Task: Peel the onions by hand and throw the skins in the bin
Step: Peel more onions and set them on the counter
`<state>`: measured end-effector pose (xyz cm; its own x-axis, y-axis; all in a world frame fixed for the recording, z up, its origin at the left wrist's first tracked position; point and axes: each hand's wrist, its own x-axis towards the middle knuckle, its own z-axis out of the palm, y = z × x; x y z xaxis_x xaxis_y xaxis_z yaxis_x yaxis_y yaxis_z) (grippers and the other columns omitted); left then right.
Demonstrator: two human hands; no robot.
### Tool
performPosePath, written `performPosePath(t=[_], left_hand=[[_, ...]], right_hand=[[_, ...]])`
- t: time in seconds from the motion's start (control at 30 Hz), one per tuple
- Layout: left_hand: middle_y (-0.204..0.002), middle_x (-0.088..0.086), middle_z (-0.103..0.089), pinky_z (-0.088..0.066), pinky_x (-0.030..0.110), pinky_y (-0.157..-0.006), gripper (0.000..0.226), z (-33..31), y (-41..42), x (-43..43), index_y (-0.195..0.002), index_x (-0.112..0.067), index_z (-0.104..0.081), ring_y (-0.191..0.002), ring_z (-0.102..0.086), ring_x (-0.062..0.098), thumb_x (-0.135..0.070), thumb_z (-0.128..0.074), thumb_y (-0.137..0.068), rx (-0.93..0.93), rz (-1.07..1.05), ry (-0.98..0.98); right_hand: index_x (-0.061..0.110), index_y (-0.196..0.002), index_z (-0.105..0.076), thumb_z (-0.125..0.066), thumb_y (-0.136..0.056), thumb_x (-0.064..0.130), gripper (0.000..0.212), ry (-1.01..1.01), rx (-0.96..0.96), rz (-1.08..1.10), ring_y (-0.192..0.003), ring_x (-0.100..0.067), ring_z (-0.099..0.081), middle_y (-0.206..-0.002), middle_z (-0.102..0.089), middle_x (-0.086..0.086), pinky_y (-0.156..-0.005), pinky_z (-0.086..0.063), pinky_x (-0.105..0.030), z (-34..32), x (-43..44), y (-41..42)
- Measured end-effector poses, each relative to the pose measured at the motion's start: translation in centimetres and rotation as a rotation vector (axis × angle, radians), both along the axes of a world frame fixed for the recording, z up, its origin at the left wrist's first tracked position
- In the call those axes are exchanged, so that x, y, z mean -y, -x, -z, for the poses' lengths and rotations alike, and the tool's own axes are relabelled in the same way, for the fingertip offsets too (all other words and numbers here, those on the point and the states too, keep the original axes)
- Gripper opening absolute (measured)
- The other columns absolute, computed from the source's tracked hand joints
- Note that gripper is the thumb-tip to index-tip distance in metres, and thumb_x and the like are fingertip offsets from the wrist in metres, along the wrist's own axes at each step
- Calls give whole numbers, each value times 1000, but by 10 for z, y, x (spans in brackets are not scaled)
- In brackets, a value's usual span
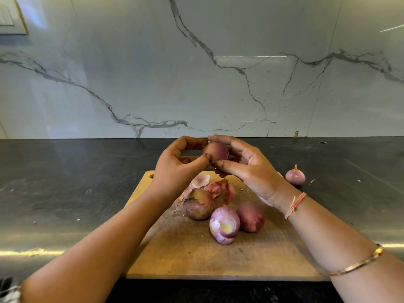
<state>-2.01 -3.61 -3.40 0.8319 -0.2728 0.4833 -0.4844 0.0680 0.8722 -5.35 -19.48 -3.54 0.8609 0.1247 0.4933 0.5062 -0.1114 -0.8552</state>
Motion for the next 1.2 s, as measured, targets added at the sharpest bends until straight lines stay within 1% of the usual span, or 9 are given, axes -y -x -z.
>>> performPosePath(t=[0.23,0.37,0.5,0.6,0.67,0.73,0.87,1.03,1.2], left_hand=[[-90,-8,-70,-57,21,-73,22,-2,1,1,-96,-16,-63,-78,-71,8,1,-65,-82,13,-24,-29],[-86,-8,-71,-55,18,-68,23,-2,2,0,-95,-16,-64,-76,-71,8,2,-65,-82,10,-20,-32],[-75,-8,-72,-54,17,-62,31,-1,-1,-2,-89,-17,-66,-69,-71,8,11,-57,-83,22,-93,-17],[-82,-10,-73,-56,20,-68,34,-2,1,-1,-92,-21,-67,-74,-71,9,9,-56,-83,40,-87,-48],[-90,-9,-73,-57,24,-75,33,-1,3,0,-96,-24,-67,-80,-71,10,5,-56,-85,50,-67,-56],[-94,-9,-72,-57,27,-78,27,1,4,0,-99,-26,-66,-84,-70,9,-4,-59,-87,88,-75,-64],[-84,-12,-68,-54,19,-69,17,1,5,0,-95,-29,-64,-80,-65,0,-15,-68,-85,155,-124,-45],[-79,-8,-65,-51,13,-64,26,1,6,3,-91,-25,-61,-68,-62,-1,-1,-66,-82,182,-118,-72],[-76,-4,-63,-51,18,-60,29,3,3,3,-87,-23,-59,-64,-58,5,5,-62,-81,167,-131,-69]], right_hand=[[28,-113,-62,-61,-86,-6,44,30,30,-1,-105,-11,-62,-117,-64,6,-82,-53,-24,2,1,-1],[29,-114,-63,-63,-85,-2,43,30,25,3,-111,-13,-61,-124,-63,-2,-86,-51,-24,3,3,-3],[26,-115,-62,-62,-87,2,37,-4,-7,-21,-105,-15,-63,-116,-66,-7,-90,-51,-25,1,2,0],[23,-116,-61,-59,-89,-1,36,-17,-19,-9,-102,-19,-64,-115,-65,-12,-90,-54,-30,0,3,0],[24,-116,-62,-58,-90,-1,36,-24,-23,7,-99,-19,-64,-115,-65,-14,-88,-53,-35,0,3,-1],[24,-116,-62,-57,-90,-1,36,-23,-22,22,-95,-17,-64,-112,-66,-11,-81,-55,-31,1,3,-1],[23,-114,-61,-56,-91,-4,36,-31,-3,46,-88,-11,-64,-110,-67,-5,-67,-52,-21,0,4,-2],[22,-115,-57,-61,-87,1,35,26,30,53,-106,-15,-61,-121,-63,-4,-79,-52,-21,3,3,-4],[31,-120,-52,-61,-83,7,45,58,-7,-6,-102,-12,-62,-113,-63,2,-90,-50,-29,6,4,-6]])
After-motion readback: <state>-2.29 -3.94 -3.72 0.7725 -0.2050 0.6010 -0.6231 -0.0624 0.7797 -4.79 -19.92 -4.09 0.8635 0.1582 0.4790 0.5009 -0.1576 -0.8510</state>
